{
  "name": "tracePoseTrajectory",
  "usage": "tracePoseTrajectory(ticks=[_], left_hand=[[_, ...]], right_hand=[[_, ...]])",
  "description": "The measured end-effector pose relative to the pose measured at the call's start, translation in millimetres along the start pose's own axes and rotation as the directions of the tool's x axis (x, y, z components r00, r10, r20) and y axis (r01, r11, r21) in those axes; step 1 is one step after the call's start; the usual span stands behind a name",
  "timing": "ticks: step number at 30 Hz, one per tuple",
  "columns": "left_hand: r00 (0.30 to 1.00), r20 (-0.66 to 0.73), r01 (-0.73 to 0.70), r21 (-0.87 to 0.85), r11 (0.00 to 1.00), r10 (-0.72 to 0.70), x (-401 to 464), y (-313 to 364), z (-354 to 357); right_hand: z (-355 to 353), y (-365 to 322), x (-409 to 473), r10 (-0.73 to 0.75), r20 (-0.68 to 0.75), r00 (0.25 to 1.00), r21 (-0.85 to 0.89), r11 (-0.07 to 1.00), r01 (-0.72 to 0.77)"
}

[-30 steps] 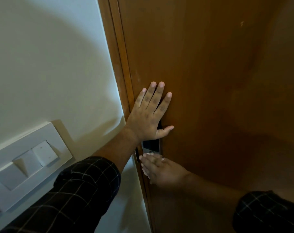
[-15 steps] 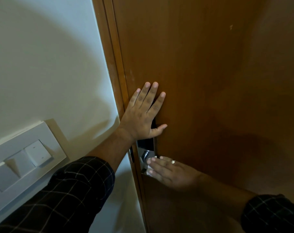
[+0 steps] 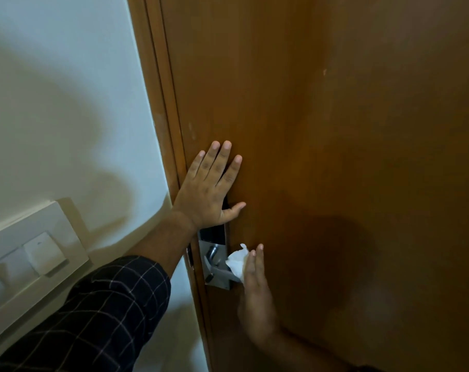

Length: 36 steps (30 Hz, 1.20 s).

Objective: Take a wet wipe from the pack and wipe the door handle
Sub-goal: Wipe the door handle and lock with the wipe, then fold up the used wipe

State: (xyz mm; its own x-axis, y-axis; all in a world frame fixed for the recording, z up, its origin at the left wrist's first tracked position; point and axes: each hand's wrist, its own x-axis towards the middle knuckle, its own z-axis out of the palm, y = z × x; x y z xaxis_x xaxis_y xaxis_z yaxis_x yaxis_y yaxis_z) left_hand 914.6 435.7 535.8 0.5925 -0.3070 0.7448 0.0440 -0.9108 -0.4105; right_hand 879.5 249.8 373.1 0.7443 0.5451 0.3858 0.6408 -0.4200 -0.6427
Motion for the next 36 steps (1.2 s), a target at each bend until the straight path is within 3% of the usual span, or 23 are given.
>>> tracePoseTrajectory(ticks=[3,5,7,9,10,15,18,20,22,25,28,31,33,36], left_hand=[[0.999,-0.027,-0.017,-0.003,1.0,0.017,-1.7,-1.4,4.2],[1.0,-0.028,-0.015,-0.009,1.0,0.015,-0.4,-3.7,5.4],[1.0,-0.008,-0.008,-0.024,1.0,0.008,1.4,-5.1,5.3],[1.0,0.027,-0.007,-0.036,0.999,0.008,0.7,-3.9,2.8],[0.999,0.048,-0.003,-0.034,0.999,0.004,0.4,-2.6,0.6],[0.975,0.191,0.134,-0.088,0.987,-0.116,-1.6,27.5,-31.1],[0.964,0.241,0.183,-0.294,0.938,-0.112,-33.9,75.6,-59.1],[0.921,0.362,0.331,-0.533,0.779,-0.144,-60.8,111.4,-79.0],[0.818,0.536,0.549,-0.618,0.563,-0.209,-79.0,145.4,-96.6],[0.59,0.72,0.804,-0.566,0.184,-0.365,-95.0,188.2,-118.1],[0.399,0.787,0.867,-0.491,-0.087,-0.471,-106.3,224.9,-143.4],[0.295,0.788,0.847,-0.477,-0.234,-0.541,-116.0,260.7,-176.9],[0.25,0.75,0.837,-0.486,-0.253,-0.613,-128.5,282.5,-201.5],[0.114,0.754,0.852,-0.409,-0.326,-0.647,-162.8,314.0,-249.1]], right_hand=[[10.6,-26.2,-9.9,0.231,-0.103,0.967,0.267,0.943,-0.197],[19.5,-36.7,-14.6,0.371,-0.056,0.927,0.224,0.909,-0.351],[17.7,-31.4,-24.7,0.414,0.094,0.905,0.13,0.896,-0.424],[0.9,-22.1,-41.2,0.361,0.303,0.882,0.002,0.925,-0.38],[-8.6,-16.7,-48.7,0.359,0.323,0.876,-0.025,0.928,-0.371],[-54.2,4.2,-57.7,0.292,0.21,0.933,-0.061,0.956,-0.285],[-78.3,5.4,-51.0,0.144,0.104,0.984,-0.103,0.986,-0.133],[-93.5,-1.7,-46.6,0.038,0.018,0.999,-0.187,0.982,-0.034],[-108.9,-9.2,-48.9,0.002,0.0,1.0,-0.169,0.986,-0.002],[-129.1,-14.7,-69.2,0.137,0.028,0.99,0.14,0.98,-0.139],[-151.1,-18.5,-101.0,0.306,0.094,0.947,0.477,0.821,-0.313],[-170.3,-21.4,-130.8,0.326,0.254,0.911,0.653,0.637,-0.41],[-176.3,-24.5,-154.4,0.259,0.389,0.884,0.737,0.488,-0.468],[-171.8,-30.9,-206.2,0.176,0.565,0.806,0.764,0.259,-0.591]])
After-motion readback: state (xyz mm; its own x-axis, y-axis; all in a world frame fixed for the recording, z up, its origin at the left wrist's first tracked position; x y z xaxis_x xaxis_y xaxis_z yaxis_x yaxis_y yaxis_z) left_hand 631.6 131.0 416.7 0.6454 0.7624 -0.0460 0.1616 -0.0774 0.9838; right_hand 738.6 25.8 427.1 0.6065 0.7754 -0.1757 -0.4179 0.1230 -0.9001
